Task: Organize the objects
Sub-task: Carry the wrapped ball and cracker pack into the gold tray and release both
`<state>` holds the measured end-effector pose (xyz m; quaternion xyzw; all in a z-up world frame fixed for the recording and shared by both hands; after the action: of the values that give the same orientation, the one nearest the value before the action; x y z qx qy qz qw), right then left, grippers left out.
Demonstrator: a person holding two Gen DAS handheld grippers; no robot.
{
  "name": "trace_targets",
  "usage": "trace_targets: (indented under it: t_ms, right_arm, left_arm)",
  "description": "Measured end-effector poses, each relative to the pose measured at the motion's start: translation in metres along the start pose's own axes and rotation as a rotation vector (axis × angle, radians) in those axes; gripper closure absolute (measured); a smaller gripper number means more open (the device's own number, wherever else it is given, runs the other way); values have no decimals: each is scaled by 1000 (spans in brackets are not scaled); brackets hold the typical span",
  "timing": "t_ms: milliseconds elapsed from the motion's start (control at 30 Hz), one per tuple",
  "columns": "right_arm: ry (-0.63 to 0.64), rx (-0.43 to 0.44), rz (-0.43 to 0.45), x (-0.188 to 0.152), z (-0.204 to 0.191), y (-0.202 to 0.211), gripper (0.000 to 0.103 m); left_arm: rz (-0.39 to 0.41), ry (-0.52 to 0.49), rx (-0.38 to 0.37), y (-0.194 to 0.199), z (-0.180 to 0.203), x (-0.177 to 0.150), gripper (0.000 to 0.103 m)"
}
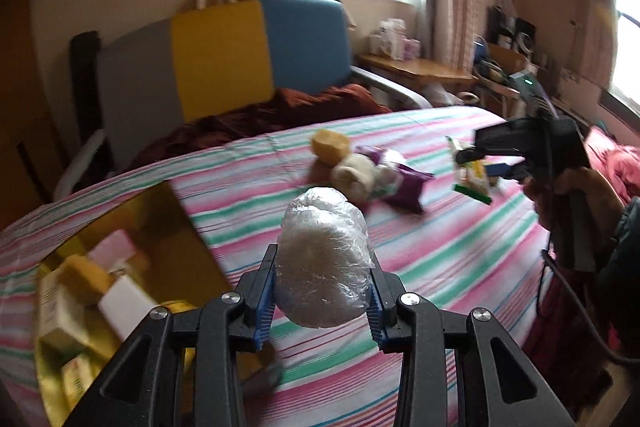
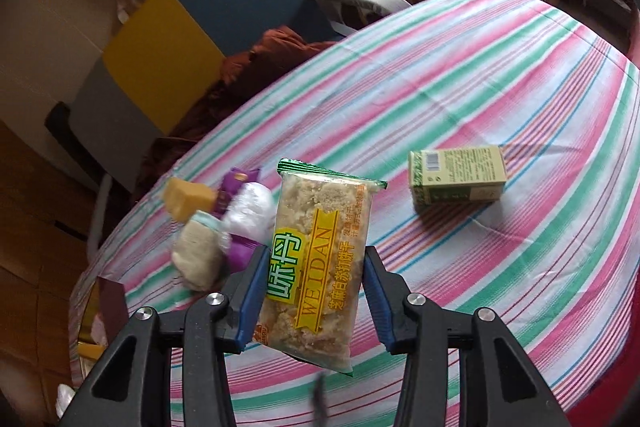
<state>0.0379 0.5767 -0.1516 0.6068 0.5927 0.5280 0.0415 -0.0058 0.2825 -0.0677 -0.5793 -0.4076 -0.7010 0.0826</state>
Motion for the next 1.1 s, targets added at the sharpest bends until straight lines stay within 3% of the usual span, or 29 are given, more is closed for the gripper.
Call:
trace_targets:
  t_ms: [133,600,867,1100]
  right_arm:
    - [41,13,21,-7,-9,24,57]
    - [223,63,18,-31,-65,40,57]
    - [323,221,5,-60,-141,64,57]
    - [455,406,-93,-121,-231,75,57]
  left_arm:
    - [7,42,59,11,-31,-4,64]
    - [1,207,233,51,-131,-35,64]
    - [-10,331,334,79,-188,-64,64]
    - [-38,416,370,88,-212,-87,64]
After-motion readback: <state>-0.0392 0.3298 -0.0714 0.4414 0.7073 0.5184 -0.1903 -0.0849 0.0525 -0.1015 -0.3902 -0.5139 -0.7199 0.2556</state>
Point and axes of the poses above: each gripper's, at about its wrist camera, not at the fingertips, and y roughly against the way its jaws point, z to its right, x to its top, the point moved 9 cm from there along -y, roughly the way its jaws point, and after that the axes turned 10 degrees about z, right-handed, at the moved point
